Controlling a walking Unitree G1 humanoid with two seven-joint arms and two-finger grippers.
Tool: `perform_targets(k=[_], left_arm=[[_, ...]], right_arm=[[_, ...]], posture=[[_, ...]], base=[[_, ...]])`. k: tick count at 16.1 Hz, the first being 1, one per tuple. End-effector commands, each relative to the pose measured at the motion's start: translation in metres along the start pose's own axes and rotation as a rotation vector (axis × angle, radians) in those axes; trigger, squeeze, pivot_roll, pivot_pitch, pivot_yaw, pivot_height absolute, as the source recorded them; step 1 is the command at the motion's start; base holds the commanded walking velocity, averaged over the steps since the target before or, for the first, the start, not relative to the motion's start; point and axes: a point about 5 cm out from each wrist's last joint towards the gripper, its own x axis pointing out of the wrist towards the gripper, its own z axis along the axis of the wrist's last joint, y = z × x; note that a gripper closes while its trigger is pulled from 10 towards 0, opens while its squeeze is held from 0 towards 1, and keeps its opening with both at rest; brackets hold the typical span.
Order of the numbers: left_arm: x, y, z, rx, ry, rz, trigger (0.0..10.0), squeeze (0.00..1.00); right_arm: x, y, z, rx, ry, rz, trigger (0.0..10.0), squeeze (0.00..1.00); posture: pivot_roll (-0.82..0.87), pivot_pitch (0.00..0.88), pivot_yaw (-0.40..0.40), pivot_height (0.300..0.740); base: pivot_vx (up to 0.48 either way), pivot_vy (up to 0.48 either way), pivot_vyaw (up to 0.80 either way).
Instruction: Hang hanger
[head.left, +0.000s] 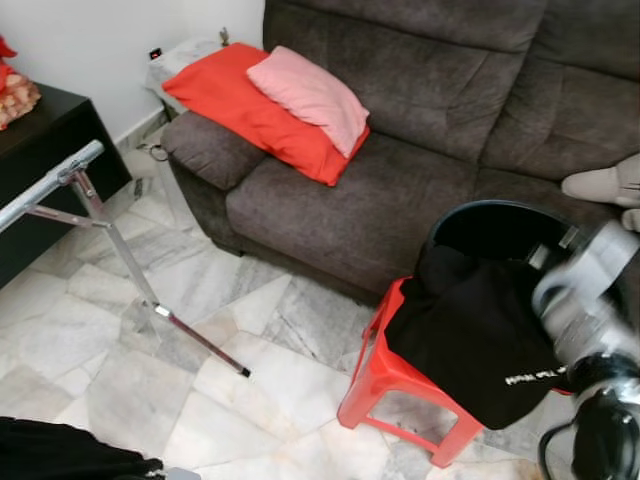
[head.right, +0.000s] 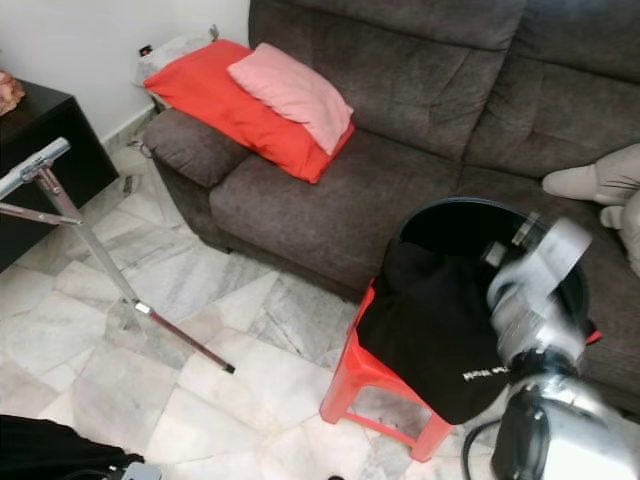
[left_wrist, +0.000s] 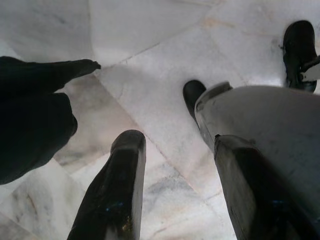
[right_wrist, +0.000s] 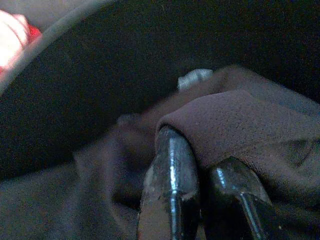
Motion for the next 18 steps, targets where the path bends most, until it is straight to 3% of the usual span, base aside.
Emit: perform_targets(k=[1, 5, 6, 7, 8, 9, 16, 18], left_arm=[[-0.003, -0.006, -0.016, -0.004, 0.058, -0.018, 10.0, 0.0], [-0.003, -0.006, -0.016, 0.0, 0.06, -0.022, 10.0, 0.0], [-0.003, -0.006, -0.016, 0.0, 0.062, -0.024, 10.0, 0.0], [-0.003, -0.006, -0.016, 0.001, 0.063, -0.026, 10.0, 0.0], [-0.003, -0.006, -0.016, 0.001, 0.064, -0.027, 10.0, 0.0], [-0.003, -0.006, -0.017, 0.001, 0.065, -0.028, 10.0, 0.0], [-0.003, -0.006, -0.018, 0.0, 0.069, -0.035, 10.0, 0.0], [-0.003, -0.007, -0.018, 0.0, 0.069, -0.037, 10.0, 0.0]], right_arm=[[-0.001, -0.001, 0.019, -0.002, -0.064, -0.004, 0.0, 0.0], [0.001, -0.003, 0.017, -0.003, -0.068, -0.03, 0.0, 0.0], [0.001, -0.003, 0.015, -0.017, -0.064, -0.033, 8.0, 0.0], [0.001, -0.003, 0.012, -0.022, -0.058, -0.037, 10.0, 0.0], [0.001, -0.003, 0.011, -0.023, -0.056, -0.042, 10.0, 0.62], [0.001, -0.004, 0.01, -0.027, -0.058, -0.047, 10.0, 1.0], [0.001, 0.006, 0.019, 0.027, -0.097, -0.029, 10.0, 1.0], [0.0, 0.011, 0.023, 0.141, -0.109, -0.046, 10.0, 1.0]], posture=[[-0.11, 0.193, -0.013, 0.74], [-0.11, 0.194, -0.01, 0.74], [-0.11, 0.195, -0.01, 0.74], [-0.11, 0.195, -0.009, 0.74], [-0.11, 0.195, -0.009, 0.74], [-0.11, 0.196, -0.008, 0.74], [-0.11, 0.199, -0.008, 0.74], [-0.11, 0.198, -0.01, 0.74]], base=[[0.0, 0.0, 0.0], [0.0, 0.0, 0.0], [0.0, 0.0, 0.0], [0.0, 0.0, 0.0], [0.0, 0.0, 0.0], [0.0, 0.0, 0.0], [0.0, 0.0, 0.0], [0.0, 0.0, 0.0]])
